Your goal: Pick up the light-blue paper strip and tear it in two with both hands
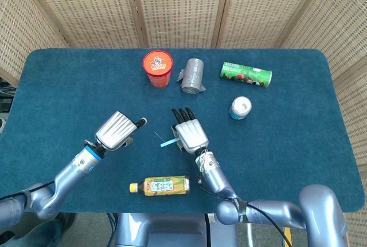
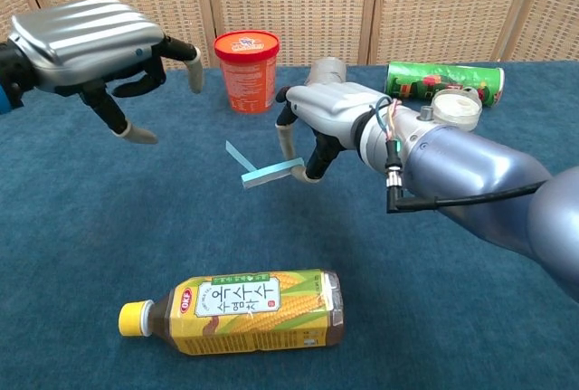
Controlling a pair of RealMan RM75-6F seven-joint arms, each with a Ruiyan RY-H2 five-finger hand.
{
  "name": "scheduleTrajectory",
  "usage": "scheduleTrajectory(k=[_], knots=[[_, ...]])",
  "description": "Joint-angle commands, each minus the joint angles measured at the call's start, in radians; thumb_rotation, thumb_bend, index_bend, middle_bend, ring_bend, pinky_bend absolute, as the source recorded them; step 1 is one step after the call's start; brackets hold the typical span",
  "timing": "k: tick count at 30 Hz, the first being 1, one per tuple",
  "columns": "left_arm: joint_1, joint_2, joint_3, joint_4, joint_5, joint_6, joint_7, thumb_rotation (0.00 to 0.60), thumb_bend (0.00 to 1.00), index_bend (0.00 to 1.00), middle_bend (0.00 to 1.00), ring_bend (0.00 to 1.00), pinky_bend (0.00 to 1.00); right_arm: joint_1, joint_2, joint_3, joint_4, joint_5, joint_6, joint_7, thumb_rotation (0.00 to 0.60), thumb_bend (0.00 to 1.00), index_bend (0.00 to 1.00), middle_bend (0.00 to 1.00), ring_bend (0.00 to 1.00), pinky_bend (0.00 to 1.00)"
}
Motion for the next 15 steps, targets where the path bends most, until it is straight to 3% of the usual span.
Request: scheduleTrajectory(k=[1, 15], knots=[[-0.025, -0.068, 0.015, 0.061, -0.012, -0.009, -0.020, 0.600, 0.00, 0.39, 0.89, 0.88, 0.92, 0.000, -0.004, 0.000, 0.005, 0.000, 0.000, 0.006, 0.600, 0.52, 0.58, 0.05, 0.00, 0.00], [-0.073, -0.178, 0.016, 0.166, -0.048, -0.022, -0.007, 0.600, 0.07, 0.41, 0.89, 0.88, 0.92, 0.003, -0.002, -0.002, 0.006, -0.003, -0.004, 0.013, 0.600, 0.54, 0.58, 0.05, 0.00, 0.00]])
